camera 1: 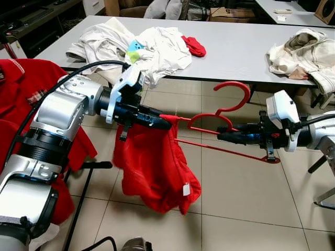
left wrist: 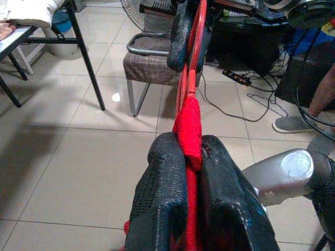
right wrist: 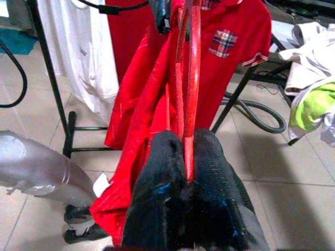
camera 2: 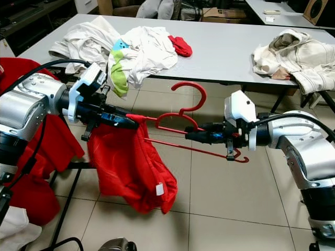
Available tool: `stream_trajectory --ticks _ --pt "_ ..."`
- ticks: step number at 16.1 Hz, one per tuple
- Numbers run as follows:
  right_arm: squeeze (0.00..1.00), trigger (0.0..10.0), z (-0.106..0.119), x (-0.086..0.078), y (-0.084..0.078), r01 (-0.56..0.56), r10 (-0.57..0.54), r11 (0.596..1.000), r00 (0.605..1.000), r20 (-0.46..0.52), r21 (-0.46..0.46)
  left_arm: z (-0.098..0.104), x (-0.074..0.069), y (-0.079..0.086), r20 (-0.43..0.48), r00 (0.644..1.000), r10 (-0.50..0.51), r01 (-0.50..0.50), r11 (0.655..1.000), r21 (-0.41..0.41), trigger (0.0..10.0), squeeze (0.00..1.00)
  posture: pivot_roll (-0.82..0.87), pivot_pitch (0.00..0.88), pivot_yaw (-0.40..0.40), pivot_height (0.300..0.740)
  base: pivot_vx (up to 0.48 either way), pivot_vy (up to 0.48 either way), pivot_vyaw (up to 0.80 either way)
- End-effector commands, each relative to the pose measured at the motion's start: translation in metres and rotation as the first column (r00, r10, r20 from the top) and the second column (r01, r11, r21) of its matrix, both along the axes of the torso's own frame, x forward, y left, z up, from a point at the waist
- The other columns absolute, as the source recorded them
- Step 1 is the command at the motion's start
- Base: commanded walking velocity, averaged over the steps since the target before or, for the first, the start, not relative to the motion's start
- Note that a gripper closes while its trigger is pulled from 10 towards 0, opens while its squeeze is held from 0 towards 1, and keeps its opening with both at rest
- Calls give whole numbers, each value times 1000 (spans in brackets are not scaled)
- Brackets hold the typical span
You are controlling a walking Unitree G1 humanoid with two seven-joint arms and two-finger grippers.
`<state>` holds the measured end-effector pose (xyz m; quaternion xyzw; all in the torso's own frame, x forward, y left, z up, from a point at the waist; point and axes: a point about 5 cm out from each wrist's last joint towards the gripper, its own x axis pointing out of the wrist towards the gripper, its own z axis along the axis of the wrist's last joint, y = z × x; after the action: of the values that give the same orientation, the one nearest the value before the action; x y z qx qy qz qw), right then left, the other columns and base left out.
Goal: Hang hanger
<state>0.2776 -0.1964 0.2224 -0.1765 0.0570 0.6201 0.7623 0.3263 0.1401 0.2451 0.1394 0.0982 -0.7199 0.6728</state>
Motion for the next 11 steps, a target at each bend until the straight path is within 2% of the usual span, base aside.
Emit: stream_trajectory --ticks 1,2,3,7,8,10,11 --pt "196 10000 11 1 0 -17 17 1000 999 39 7 5 0 0 15 1000 -4 4 1000 -2 0 0 -26 0 45 740 0 0 0" --pt "651 10000 11 1 0 -17 17 1000 999 38 7 5 0 0 11 1000 2 -2 1000 -9 0 0 -26 0 45 740 0 0 0" --pt "1000 10000 12 2 -1 -14 13 1000 999 37 11 5 0 0 5 1000 7 -7 1000 -19 0 0 -26 0 45 740 0 0 0" --pt "1000 10000 18 8 -7 45 -47 998 997 64 39 1 0 3 -10 999 38 -38 999 -33 0 0 -29 0 46 740 0 0 0" --pt "1000 10000 24 9 -16 90 -96 994 992 86 64 -4 3 8 0 995 96 -96 995 -27 0 0 -23 0 40 740 0 0 0" --pt "1000 10000 49 1 -38 158 -181 965 979 97 208 -15 11 21 18 962 273 -272 962 -39 0 0 -21 0 39 740 0 0 0" --pt "1000 10000 52 -2 -40 159 -184 962 978 97 223 -17 12 23 19 954 300 -299 953 -45 0 0 -21 0 39 740 0 0 0"
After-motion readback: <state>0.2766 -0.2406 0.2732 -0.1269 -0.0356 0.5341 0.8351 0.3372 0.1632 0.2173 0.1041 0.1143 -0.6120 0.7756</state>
